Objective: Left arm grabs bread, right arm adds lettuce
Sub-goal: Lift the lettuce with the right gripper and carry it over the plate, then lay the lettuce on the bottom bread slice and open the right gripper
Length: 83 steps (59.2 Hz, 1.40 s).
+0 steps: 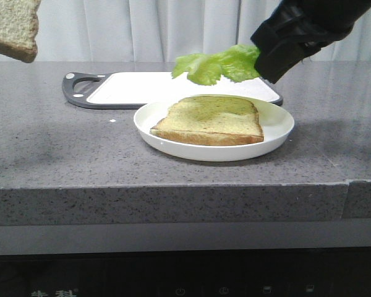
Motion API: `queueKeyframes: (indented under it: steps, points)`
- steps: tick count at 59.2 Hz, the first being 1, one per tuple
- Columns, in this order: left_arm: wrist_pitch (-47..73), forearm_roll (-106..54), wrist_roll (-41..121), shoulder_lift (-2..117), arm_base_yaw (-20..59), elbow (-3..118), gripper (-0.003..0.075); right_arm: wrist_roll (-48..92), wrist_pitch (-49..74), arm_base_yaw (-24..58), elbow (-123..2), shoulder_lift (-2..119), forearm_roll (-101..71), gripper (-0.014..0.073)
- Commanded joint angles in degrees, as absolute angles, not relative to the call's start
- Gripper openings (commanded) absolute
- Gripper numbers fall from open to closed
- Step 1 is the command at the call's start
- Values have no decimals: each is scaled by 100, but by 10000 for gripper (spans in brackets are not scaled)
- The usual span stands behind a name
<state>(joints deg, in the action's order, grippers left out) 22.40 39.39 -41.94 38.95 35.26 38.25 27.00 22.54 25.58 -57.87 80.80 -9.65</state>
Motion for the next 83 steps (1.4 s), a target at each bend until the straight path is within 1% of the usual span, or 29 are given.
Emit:
queueKeyframes:
  steps: [1, 21, 26, 32, 40, 49, 53, 59, 65, 75, 80, 82, 83]
  points:
    - [1875, 4012, -4256, 3888, 3543, 3986, -21, 2979, 1982, 2638, -5941, 7952, -920, -61]
    - [1875, 4012, -4256, 3888, 3543, 3986, -20, 2979, 2125, 2638, -5946, 8390, -916, -57]
    - [1875, 4012, -4256, 3888, 3543, 3986, -21, 2979, 2126, 2638, -5953, 8446, -916, -30]
    - [1875, 4012, -4256, 3888, 3543, 3986, -21, 2979, 2126, 2638, -5958, 8425, -916, 56]
    - [1875, 4012, -4256, 3888, 3543, 3986, -21, 2974, 2154, 2638, -5964, 8360, -916, 226]
    - [1875, 4012, -4256, 3888, 3543, 3986, -21, 2911, 2247, 2623, -5970, 8217, -916, 376]
    - [1875, 4012, -4256, 3888, 3543, 3986, -21, 2878, 2283, 2601, -5970, 8144, -916, 432]
    - [1875, 4012, -4256, 3888, 3543, 3986, -20, 2844, 2332, 2579, -5970, 8021, -921, 479]
    - [1875, 4012, -4256, 3888, 3543, 3986, -21, 2831, 2328, 2579, -5970, 7875, -983, 500]
    - [1875, 4012, -4256, 3888, 3543, 3986, -21, 2831, 2424, 2579, -5970, 7556, -988, 500]
    - [1875, 4012, -4256, 3888, 3543, 3986, -20, 2820, 2613, 2574, -5970, 7339, -988, 471]
    - [1875, 4000, -4256, 3888, 3543, 3986, -21, 2816, 2686, 2574, -5970, 7232, -988, 444]
    - [1875, 4000, -4256, 3888, 3543, 3986, -21, 2816, 2745, 2574, -5970, 7190, -988, 416]
